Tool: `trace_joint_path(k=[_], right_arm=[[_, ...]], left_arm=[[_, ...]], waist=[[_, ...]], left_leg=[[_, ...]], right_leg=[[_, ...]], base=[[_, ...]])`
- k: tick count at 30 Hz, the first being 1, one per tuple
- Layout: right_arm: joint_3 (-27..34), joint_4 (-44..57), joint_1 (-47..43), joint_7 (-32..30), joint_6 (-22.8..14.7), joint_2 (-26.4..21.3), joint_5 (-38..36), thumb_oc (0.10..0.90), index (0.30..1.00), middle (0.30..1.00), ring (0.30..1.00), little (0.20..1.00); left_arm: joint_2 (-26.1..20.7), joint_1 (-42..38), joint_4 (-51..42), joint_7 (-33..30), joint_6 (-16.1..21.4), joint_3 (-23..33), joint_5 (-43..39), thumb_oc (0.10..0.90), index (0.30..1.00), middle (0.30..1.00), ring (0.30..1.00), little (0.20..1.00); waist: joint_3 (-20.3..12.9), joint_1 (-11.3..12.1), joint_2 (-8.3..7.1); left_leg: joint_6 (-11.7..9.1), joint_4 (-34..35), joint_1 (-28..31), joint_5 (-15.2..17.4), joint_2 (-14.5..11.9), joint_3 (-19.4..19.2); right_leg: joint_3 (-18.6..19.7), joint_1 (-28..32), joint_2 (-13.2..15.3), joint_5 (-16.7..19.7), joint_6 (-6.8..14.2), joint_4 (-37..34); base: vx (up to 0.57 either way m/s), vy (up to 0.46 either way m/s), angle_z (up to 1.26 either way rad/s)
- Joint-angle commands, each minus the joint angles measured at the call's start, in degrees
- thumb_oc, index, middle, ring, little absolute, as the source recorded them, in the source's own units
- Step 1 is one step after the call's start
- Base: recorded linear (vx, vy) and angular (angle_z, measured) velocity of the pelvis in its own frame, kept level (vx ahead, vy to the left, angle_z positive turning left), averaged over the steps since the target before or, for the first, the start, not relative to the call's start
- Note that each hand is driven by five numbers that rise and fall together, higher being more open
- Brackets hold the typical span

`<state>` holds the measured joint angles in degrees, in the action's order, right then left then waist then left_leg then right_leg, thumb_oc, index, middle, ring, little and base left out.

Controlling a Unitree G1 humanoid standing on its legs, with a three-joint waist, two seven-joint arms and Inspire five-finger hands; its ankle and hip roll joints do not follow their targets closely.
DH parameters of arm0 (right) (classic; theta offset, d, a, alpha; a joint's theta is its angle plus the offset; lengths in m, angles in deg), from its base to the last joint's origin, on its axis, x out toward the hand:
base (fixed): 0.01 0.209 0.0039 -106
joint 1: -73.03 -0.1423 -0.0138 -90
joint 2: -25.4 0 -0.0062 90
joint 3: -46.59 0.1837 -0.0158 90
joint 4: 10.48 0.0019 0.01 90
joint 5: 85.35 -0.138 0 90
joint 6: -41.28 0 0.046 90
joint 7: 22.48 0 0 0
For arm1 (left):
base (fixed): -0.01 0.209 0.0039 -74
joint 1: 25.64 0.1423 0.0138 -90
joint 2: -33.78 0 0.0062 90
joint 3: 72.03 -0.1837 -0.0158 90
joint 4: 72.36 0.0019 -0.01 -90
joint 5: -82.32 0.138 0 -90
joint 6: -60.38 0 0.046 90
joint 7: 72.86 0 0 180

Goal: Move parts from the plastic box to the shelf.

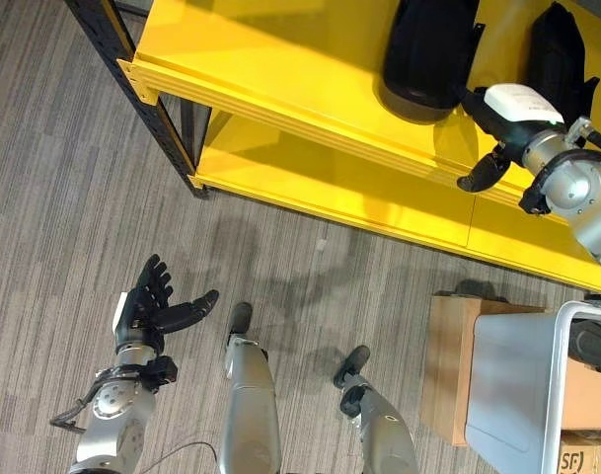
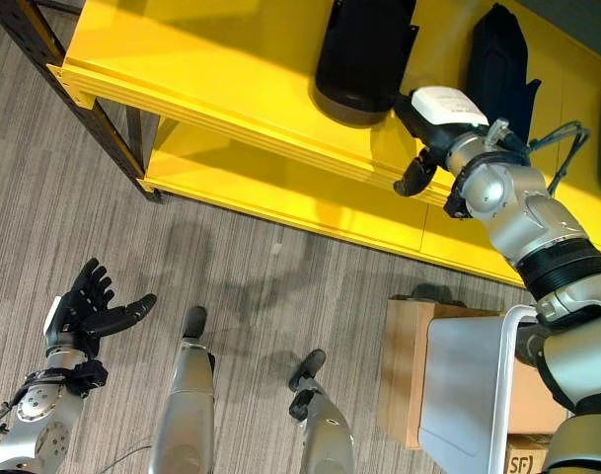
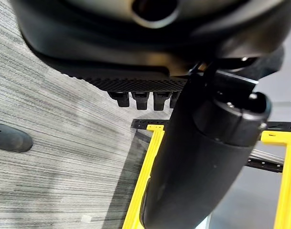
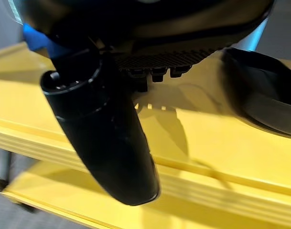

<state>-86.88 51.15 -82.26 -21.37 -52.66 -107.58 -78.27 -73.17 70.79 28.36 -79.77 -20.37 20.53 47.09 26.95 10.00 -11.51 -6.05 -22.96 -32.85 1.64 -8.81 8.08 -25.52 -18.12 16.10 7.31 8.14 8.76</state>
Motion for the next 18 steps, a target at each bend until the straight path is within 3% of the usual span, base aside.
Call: trace_joint_path(k=[1,10,18], right_arm=[[6.15,1.88,-5.89,-4.53,-1.12,-4.48,-3.05,0.9,1.0,1.0,1.0,1.0],[11.3,9.05,-1.02,-4.79,-2.17,-6.24,-4.02,0.9,1.0,1.0,1.0,1.0],[13.41,9.1,2.74,-4.59,-1.97,-6.52,-3.12,0.9,1.0,1.0,1.0,1.0]], left_arm=[[-2.43,1.8,-4.46,-0.28,5.19,3.31,1.52,0.9,1.0,1.0,1.0,1.0],[-2.3,1.95,-4.68,-0.44,5.05,3.6,2.14,0.9,1.0,1.0,1.0,1.0],[-2.48,2.46,-4.74,0.13,4.67,3.42,2.57,0.9,1.0,1.0,1.0,1.0]], waist=[[-2.11,0.03,-0.47],[-2.63,-0.45,-0.31],[-3.08,-0.59,0.19]], left_leg=[[3.94,3.44,0.3,-0.4,1.88,-0.78],[3.97,3.31,0.49,-0.32,1.78,-0.8],[3.94,3.46,0.62,-0.6,1.66,-0.81]], right_leg=[[4.16,7.12,-1.6,-9.39,0.92,10.13],[4.27,7.12,-1.44,-9.84,0.79,10.47],[4.19,7.05,-1.51,-10.38,0.61,10.71]], base=[[0.0,0.0,0.0],[0.0,0.0,0.0],[0.0,0.0,0.0]])
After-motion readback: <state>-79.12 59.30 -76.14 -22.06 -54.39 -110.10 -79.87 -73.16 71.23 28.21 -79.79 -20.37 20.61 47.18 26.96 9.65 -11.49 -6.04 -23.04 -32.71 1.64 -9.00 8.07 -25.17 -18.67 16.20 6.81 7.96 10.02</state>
